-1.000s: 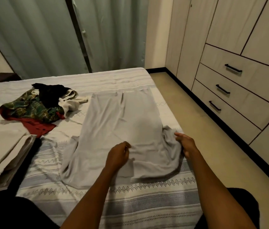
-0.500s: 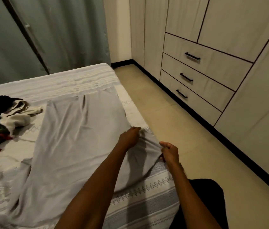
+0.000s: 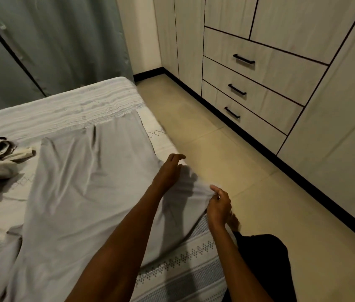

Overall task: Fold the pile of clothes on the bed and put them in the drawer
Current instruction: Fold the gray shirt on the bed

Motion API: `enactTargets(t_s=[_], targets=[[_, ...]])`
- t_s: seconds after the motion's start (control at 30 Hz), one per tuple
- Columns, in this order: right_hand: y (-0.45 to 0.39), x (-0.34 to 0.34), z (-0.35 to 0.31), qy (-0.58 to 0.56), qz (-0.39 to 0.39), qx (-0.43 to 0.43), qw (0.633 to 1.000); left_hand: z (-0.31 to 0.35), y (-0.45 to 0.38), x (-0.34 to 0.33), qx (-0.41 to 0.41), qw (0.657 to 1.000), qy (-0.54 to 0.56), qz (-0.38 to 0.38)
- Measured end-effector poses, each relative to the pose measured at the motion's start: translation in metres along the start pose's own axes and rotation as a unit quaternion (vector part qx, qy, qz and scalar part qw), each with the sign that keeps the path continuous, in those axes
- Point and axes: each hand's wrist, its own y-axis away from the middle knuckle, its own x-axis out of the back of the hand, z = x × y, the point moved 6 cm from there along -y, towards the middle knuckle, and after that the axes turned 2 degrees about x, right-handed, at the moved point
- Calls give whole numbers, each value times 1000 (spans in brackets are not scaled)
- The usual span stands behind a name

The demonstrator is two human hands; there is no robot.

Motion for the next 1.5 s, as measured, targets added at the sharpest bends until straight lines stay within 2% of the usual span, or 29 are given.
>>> enactTargets(t_s=[0.1,0.17,0.2,0.27,0.33,0.37,0.4,0.47,0.5,0.53,0.57,0.6,0.7,0.77,0.9,1.03,1.07,1.13,1.23,1.3,1.37,1.43,1.5], targets=[[-1,-4,-2,90,7,19,996,2,12,-2,-45,995,-81,19],[7,-9,-16,169,1,104,980,4,25,-6,-107,977,-178,54],[14,-15,-25,193,-29,171,966,1,31,-7,-124,969,-207,58],[36,-31,-36,235,-123,303,915,-10,43,-14,-114,965,-234,30],[56,-43,-24,326,-185,370,850,-22,56,-24,-79,970,-228,-39],[60,-44,-15,381,-188,368,827,-27,64,-27,-58,971,-221,-70],[61,-42,-5,429,-197,326,819,-33,73,-29,-38,972,-215,-86],[54,-32,13,477,-192,183,838,-38,89,-21,-16,977,-205,-53],[53,-28,16,478,-187,125,849,-40,99,-12,-11,979,-205,-20],[55,-26,14,474,-181,105,855,-40,106,-5,-5,978,-207,5],[60,-29,8,461,-171,141,859,-42,116,3,1,977,-211,25],[69,-34,-1,451,-165,216,850,-43,124,9,5,976,-215,38],[95,-57,-2,438,-252,372,778,-61,148,21,43,973,-222,47],[103,-60,6,475,-280,359,753,-85,171,29,101,966,-234,40],[114,-57,13,502,-238,261,790,-126,231,47,225,956,-183,38],[127,-59,8,514,-197,152,821,-125,256,56,209,964,-161,37],[136,-64,4,511,-192,153,824,-126,262,63,212,964,-150,49],[155,-80,-7,488,-197,209,824,-131,268,75,219,965,-116,82],[213,-131,-26,444,-290,302,792,-149,295,117,200,958,-100,181],[250,-171,-31,412,-371,327,766,-161,317,154,175,942,-112,264],[296,-213,-37,379,-443,376,720,-183,349,195,209,914,-124,325],[342,-247,-42,359,-500,413,671,-212,381,229,286,893,-149,316],[379,-273,-42,354,-541,442,622,-246,408,246,383,877,-135,257]])
